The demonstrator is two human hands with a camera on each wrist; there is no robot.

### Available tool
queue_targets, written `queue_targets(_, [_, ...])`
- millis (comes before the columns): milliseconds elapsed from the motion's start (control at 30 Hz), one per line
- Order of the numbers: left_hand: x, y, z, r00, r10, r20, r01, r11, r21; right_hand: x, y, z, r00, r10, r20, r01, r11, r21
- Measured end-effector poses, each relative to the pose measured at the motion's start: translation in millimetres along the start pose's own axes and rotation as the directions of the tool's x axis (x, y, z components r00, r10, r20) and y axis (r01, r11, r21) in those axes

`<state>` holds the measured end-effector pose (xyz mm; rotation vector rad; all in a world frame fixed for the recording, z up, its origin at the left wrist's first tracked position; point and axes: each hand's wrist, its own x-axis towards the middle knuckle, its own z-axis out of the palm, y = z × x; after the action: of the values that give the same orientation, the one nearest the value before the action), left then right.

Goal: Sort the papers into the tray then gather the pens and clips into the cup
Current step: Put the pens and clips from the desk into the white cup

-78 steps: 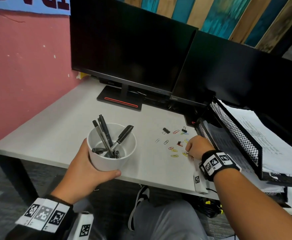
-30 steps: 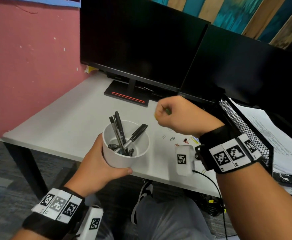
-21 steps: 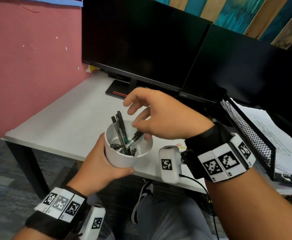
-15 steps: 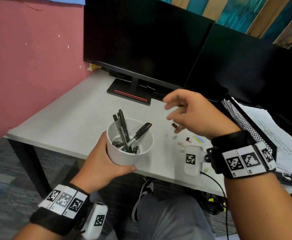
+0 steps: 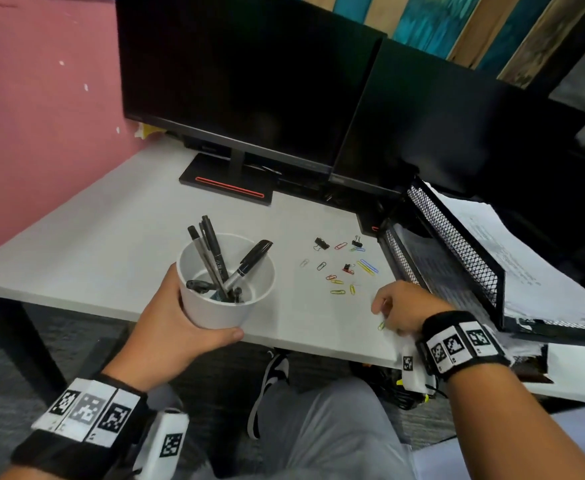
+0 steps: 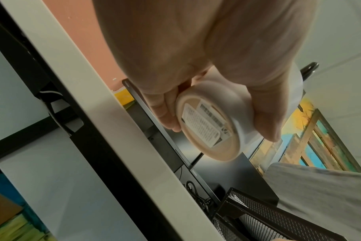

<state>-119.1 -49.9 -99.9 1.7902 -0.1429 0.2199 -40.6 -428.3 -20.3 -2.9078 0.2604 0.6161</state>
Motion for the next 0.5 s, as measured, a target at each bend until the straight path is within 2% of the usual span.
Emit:
queue_targets(300, [3.6,-9.2,-1.2,1.000,-0.003,-0.003,0.003,1.000,0.012,-4.8,7.7,2.7,0.999,0.033,-0.002,-0.032,0.993,0.117])
queue_targets(500, [3.5,-9.5,0.3,1.000,-0.004,-0.009,0.004,1.000,0.024,-9.4,-1.5,7.0,1.000,-0.011,-0.006,0.011,0.995,0.098])
